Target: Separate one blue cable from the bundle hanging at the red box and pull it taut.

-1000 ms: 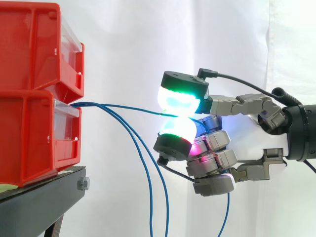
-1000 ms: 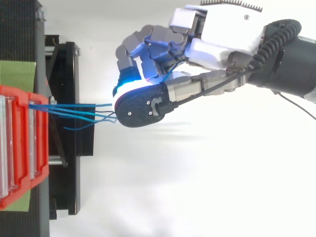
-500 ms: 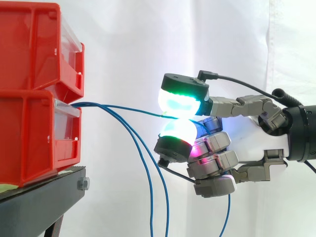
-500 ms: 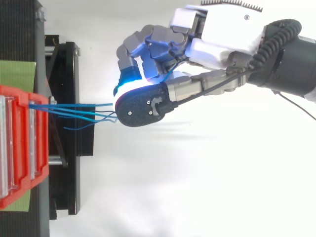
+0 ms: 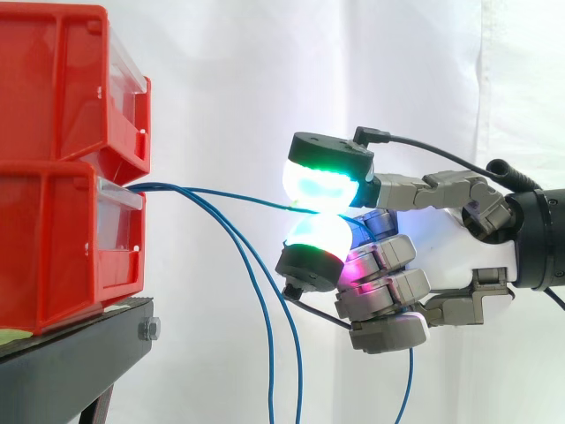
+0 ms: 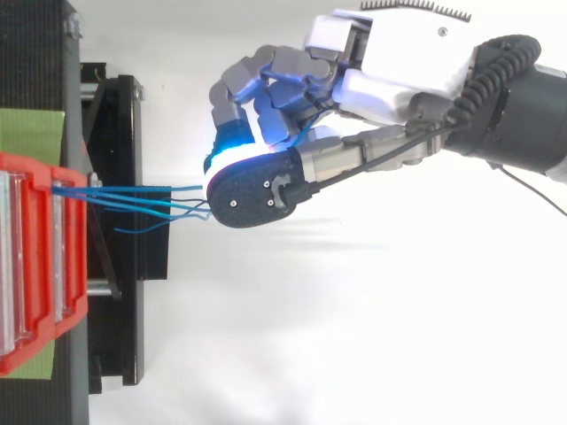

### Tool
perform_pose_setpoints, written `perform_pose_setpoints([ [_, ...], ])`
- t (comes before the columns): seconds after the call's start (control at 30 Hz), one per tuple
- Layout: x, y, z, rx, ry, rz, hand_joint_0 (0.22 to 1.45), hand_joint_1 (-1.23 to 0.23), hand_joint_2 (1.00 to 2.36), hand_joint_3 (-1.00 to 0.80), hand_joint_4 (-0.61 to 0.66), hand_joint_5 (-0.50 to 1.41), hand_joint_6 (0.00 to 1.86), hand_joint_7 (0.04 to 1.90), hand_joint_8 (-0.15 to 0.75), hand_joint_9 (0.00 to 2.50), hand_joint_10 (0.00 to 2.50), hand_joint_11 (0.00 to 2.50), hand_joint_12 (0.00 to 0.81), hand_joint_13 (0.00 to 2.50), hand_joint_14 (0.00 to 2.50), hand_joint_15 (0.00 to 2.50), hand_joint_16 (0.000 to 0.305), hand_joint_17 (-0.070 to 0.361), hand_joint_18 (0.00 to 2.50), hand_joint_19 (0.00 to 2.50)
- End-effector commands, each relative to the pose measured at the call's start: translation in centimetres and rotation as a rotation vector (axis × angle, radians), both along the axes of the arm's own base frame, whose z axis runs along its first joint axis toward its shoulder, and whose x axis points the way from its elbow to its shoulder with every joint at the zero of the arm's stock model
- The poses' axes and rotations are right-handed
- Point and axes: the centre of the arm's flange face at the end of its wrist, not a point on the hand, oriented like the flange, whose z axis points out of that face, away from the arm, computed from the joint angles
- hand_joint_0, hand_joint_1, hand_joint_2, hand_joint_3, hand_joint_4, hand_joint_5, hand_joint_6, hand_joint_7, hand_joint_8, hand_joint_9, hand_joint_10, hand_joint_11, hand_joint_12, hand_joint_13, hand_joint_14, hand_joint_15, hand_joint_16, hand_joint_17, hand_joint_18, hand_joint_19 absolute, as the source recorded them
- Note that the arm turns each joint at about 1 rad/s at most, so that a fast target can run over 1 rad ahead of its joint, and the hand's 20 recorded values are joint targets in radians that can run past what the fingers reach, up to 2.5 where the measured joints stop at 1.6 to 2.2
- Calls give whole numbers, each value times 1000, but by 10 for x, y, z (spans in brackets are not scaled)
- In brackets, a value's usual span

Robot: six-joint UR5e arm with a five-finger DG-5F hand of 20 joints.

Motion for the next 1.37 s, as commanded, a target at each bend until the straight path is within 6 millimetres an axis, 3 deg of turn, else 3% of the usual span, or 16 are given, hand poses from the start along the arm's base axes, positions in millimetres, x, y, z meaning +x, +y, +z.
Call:
perform_pose_setpoints([
  [0.0,0,0,0,0,1,-1,797,-715,1033,92,178,-264,969,1228,330,654,2500,1562,327,632,2500,1457,29,66,1006,1779],
  [1.33,-1,0,-1,-1,4,-1,797,-727,1027,90,196,-250,964,1283,331,718,2500,1611,322,676,2500,1448,28,63,1065,1806],
])
